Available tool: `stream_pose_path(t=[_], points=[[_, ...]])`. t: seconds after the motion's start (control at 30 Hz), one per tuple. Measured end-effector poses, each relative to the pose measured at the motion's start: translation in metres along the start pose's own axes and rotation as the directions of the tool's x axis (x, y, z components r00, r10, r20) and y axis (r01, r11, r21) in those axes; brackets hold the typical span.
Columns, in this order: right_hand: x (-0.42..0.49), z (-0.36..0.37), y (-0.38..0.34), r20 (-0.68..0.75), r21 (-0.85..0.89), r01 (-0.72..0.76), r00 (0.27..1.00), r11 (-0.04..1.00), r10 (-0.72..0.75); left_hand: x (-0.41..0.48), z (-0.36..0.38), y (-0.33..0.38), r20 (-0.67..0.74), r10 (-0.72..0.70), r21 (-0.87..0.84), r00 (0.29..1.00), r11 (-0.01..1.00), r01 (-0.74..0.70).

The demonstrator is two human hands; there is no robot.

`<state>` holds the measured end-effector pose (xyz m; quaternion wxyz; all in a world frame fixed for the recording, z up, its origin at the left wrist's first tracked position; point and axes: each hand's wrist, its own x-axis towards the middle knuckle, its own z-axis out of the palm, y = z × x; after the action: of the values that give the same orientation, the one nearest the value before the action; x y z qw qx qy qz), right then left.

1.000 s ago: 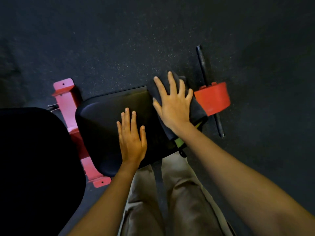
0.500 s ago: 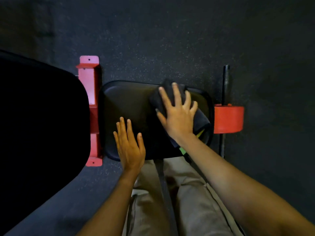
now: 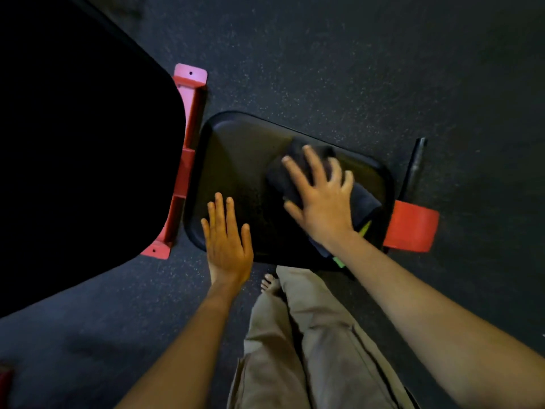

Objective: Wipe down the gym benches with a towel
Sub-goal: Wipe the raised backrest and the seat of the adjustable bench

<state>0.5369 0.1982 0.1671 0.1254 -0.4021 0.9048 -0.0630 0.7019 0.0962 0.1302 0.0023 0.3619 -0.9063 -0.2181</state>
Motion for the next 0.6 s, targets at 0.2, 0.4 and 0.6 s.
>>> stream_pose_path(t=[0.2,0.4,0.6], points=[[-0.067,0.009,0.045,0.103,-0.093,0.628,0.778,0.773,-0.62,-0.002,-0.001,-0.007,-0.013,0.037,-0.035,0.999,0.999,-0.037],[-0.021,-0.009,0.028,-0.007,-0.013,0.071,0.997,0.997,-0.071,-0.011,-0.005,-0.003,0.023,-0.013,-0.088,1.0,0.996,0.015],[-0.022,0.009,-0.028,0.061,-0.049,0.371,0.928,0.927,-0.368,-0.05,0.001,-0.002,0.034,-0.075,-0.097,0.997,0.992,0.078]])
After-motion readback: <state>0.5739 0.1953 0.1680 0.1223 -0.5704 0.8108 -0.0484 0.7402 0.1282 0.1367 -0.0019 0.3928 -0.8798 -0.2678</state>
